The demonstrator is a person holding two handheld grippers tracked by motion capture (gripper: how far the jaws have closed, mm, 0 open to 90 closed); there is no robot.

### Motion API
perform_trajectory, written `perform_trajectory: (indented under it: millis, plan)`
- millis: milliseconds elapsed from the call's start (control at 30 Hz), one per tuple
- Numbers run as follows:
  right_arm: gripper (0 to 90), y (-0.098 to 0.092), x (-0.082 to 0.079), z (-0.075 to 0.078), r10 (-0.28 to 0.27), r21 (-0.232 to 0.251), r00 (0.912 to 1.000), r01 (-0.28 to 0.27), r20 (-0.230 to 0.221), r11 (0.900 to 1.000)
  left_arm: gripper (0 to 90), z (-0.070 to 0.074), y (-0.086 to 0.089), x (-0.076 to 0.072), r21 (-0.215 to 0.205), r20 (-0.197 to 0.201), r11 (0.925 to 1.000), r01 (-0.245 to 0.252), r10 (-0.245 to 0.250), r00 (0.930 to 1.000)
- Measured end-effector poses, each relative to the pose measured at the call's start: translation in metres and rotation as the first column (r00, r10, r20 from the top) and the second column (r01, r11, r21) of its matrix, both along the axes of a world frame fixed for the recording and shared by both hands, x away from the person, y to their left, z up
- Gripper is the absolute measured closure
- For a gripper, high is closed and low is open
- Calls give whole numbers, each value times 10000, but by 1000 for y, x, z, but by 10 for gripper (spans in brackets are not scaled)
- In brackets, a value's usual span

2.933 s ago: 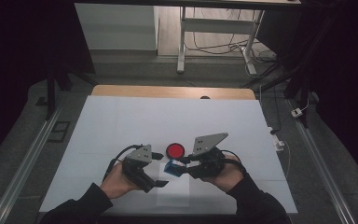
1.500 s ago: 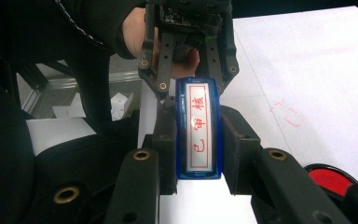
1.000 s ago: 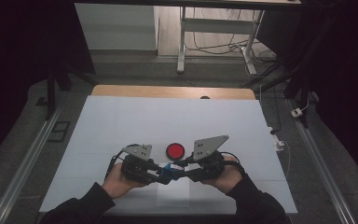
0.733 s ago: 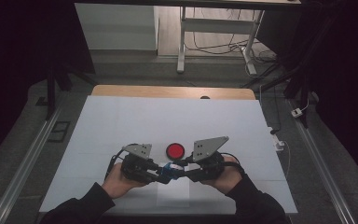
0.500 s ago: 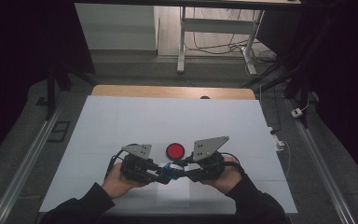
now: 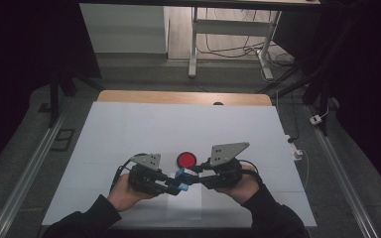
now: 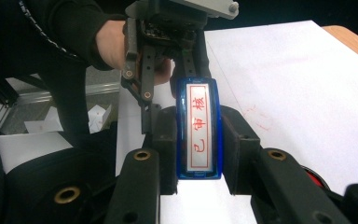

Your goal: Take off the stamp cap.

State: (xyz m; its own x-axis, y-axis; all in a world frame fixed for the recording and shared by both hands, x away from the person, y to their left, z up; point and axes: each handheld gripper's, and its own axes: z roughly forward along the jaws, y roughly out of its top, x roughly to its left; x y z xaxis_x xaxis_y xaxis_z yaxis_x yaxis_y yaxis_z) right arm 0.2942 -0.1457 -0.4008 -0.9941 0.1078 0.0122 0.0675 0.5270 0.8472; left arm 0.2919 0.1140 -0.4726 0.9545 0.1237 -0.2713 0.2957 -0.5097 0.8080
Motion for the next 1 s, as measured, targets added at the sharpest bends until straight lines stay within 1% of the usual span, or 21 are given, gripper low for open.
perform_trajectory:
  millis: [67, 167, 300, 367, 433, 467, 600, 700, 733, 767, 833, 900, 933, 1000]
  plan:
    - [703, 0, 0, 0, -6, 6, 10000, 6, 20, 10000, 694, 1, 0, -1, 48, 64, 10000, -87, 87, 9999]
    - [703, 0, -1, 1, -111, -6, 9999, 111, 30, 9999, 693, 2, 1, -4, 147, 129, 9993, -343, 341, 9993]
    - [702, -2, 0, 1, -274, -12, 9996, 274, 98, 9996, 692, 5, 4, -9, 345, 354, 9975, -612, 600, 9976]
    - [702, -3, 1, 2, -343, -1, 9994, 343, 78, 9994, 692, 7, 6, -11, 405, 353, 9965, -730, 716, 9968]
    - [702, -4, 1, 2, -495, -73, 9987, 496, 124, 9987, 691, 8, 8, -13, 486, 393, 9951, -860, 842, 9957]
    - [702, -5, 1, 2, -535, -33, 9985, 536, 101, 9986, 691, 9, 9, -14, 525, 421, 9941, -947, 925, 9948]
    - [702, -6, 2, 1, -748, -120, 9971, 749, 105, 9971, 689, 9, 13, -18, 770, 615, 9894, -1235, 1189, 9910]
    - [702, -7, 3, 1, -842, -189, 9964, 843, 105, 9963, 689, 9, 17, -21, 815, 793, 9850, -1519, 1455, 9862]
    - [702, -7, 3, 1, -850, -185, 9963, 852, 109, 9962, 688, 9, 19, -23, 753, 776, 9825, -1701, 1643, 9834]
    - [702, -7, 3, 0, -879, -204, 9961, 882, 121, 9959, 688, 10, 21, -24, 746, 831, 9799, -1849, 1787, 9804]
    - [701, -7, 3, 0, -969, -247, 9952, 972, 132, 9950, 688, 11, 27, -26, 753, 781, 9748, -2098, 2040, 9758]
    - [702, -8, 3, 0, -1054, -257, 9944, 1057, 121, 9941, 689, 11, 33, -29, 665, 828, 9701, -2334, 2278, 9702]
    - [702, -8, 3, 0, -1113, -250, 9937, 1115, 110, 9934, 689, 12, 35, -31, 681, 892, 9659, -2497, 2434, 9658]
    - [701, -8, 4, 0, -1196, -255, 9928, 1198, 86, 9925, 689, 13, 40, -35, 655, 1154, 9599, -2726, 2641, 9576]
